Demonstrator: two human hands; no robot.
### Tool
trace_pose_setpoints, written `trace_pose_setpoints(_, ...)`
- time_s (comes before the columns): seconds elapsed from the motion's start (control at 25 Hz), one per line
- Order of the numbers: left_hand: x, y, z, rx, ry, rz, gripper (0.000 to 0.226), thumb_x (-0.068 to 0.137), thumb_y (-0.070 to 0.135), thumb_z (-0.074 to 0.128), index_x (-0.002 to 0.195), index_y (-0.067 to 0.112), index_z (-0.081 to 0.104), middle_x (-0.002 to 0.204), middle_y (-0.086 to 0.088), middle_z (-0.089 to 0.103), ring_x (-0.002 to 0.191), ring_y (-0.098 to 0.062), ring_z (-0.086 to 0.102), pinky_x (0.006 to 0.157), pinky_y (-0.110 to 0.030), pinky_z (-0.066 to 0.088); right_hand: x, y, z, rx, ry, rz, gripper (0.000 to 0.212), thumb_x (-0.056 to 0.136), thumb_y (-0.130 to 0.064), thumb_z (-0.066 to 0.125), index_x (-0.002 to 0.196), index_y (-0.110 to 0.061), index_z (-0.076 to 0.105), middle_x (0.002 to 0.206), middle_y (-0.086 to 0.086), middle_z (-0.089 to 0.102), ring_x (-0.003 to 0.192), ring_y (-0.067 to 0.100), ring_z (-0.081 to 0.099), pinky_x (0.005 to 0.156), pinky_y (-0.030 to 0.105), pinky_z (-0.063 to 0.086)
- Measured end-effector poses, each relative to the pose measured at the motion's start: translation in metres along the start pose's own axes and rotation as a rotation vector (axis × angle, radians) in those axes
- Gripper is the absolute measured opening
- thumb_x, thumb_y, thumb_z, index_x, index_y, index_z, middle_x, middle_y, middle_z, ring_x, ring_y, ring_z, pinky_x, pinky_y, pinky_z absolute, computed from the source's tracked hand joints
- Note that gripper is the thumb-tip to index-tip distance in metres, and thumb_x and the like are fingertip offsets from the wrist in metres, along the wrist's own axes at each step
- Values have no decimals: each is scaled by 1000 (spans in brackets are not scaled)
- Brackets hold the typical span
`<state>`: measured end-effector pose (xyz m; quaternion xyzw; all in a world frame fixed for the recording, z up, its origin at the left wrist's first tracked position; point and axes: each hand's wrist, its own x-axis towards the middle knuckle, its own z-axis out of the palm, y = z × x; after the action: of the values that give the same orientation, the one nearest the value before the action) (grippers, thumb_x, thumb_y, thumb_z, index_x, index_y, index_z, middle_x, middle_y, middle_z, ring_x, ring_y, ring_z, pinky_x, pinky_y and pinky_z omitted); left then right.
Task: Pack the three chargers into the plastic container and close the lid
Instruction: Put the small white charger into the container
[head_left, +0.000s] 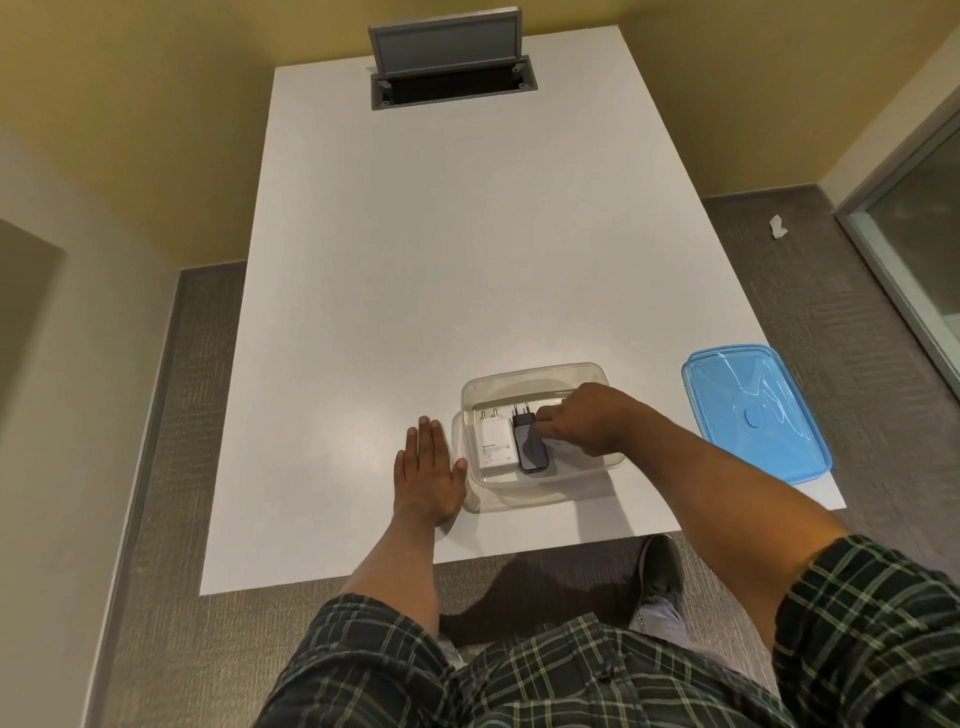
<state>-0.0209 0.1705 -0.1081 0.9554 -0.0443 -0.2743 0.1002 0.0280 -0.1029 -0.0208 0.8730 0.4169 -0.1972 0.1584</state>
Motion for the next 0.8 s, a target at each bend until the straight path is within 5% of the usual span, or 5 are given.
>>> trace_pose_setpoints(0.44, 0, 0, 0, 15, -4, -5, 72, 108, 44, 18, 159, 11, -20, 168, -9, -27, 158, -28, -19, 130, -47, -2, -3, 4, -4, -79, -116, -142, 65, 91, 1, 47, 145, -35, 44, 138, -13, 56, 92, 30, 67, 61, 32, 36)
trace_pose_setpoints(0.64, -2, 1, 1, 38, 20, -7, 72, 108, 44, 19, 160, 10, -18, 169, -10, -24, 158, -29, -16, 130, -47, 1, -3, 3, 0, -172, -102, -163, 50, 99, -6, 43, 142, -31, 47, 122, 0, 62, 85, 31, 66, 58, 33, 35)
trace_pose_setpoints(0.8, -2, 1, -1, 16, 4, -3, 71, 108, 43, 17, 160, 11, -19, 168, -9, -26, 158, -28, -19, 129, -47, -2, 2, 1, 9, -265, -77, -128, 39, 104, -17, 39, 142, -21, 45, 122, 13, 63, 87, 36, 66, 65, 41, 54)
